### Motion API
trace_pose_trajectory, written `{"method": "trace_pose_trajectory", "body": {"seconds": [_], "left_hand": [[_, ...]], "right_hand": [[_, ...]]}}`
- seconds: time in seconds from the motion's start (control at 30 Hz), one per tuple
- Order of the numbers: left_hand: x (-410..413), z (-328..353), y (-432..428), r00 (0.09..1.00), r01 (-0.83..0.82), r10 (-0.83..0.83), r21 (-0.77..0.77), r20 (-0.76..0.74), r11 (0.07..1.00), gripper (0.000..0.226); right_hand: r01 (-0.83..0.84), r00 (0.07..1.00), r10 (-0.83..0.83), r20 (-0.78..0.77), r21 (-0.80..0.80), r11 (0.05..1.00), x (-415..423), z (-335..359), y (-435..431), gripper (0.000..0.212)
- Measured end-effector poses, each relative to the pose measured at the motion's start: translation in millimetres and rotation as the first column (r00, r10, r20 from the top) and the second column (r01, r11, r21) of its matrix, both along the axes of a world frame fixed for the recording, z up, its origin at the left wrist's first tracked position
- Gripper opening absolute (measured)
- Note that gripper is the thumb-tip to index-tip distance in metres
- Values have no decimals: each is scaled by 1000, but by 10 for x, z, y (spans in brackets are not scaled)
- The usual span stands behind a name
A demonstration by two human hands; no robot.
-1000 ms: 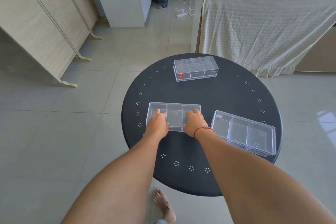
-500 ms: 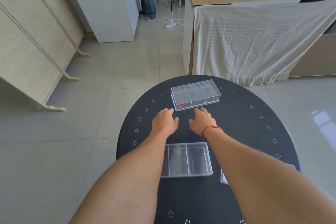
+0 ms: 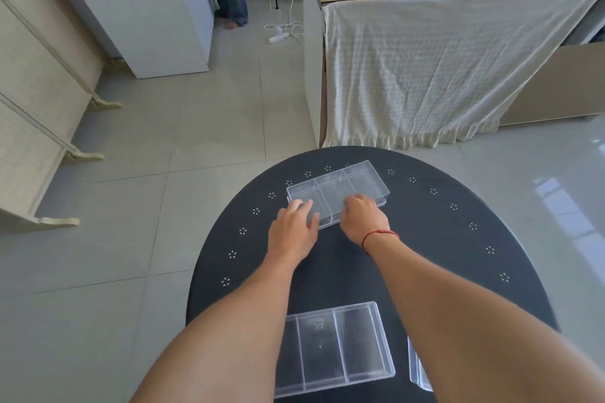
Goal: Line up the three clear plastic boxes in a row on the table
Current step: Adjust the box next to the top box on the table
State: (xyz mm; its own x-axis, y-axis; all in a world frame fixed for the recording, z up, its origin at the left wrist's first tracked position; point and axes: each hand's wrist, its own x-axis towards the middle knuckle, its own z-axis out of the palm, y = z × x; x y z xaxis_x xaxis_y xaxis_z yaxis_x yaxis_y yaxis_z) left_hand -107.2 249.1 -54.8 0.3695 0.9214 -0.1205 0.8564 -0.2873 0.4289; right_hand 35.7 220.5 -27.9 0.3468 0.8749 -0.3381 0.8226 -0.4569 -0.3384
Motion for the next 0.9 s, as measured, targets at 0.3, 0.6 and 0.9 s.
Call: {"method": "trace_pose_trajectory", "body": {"seconds": [0.3, 0.6, 0.9], "left_hand": [[-69, 1, 25, 938, -346, 345, -149, -31, 926, 54], [-114, -142, -27, 887, -425, 461, -444, -31, 789, 62], [-146, -113, -164, 883, -419, 469, -469, -11, 777, 79]], "right_hand": [[216, 973, -220, -71, -51, 975, 68, 8, -47, 68], [409, 886, -434, -165, -165, 897, 158, -105, -190, 87], [411, 775, -530, -346, -361, 837, 270, -75, -346, 133]]}}
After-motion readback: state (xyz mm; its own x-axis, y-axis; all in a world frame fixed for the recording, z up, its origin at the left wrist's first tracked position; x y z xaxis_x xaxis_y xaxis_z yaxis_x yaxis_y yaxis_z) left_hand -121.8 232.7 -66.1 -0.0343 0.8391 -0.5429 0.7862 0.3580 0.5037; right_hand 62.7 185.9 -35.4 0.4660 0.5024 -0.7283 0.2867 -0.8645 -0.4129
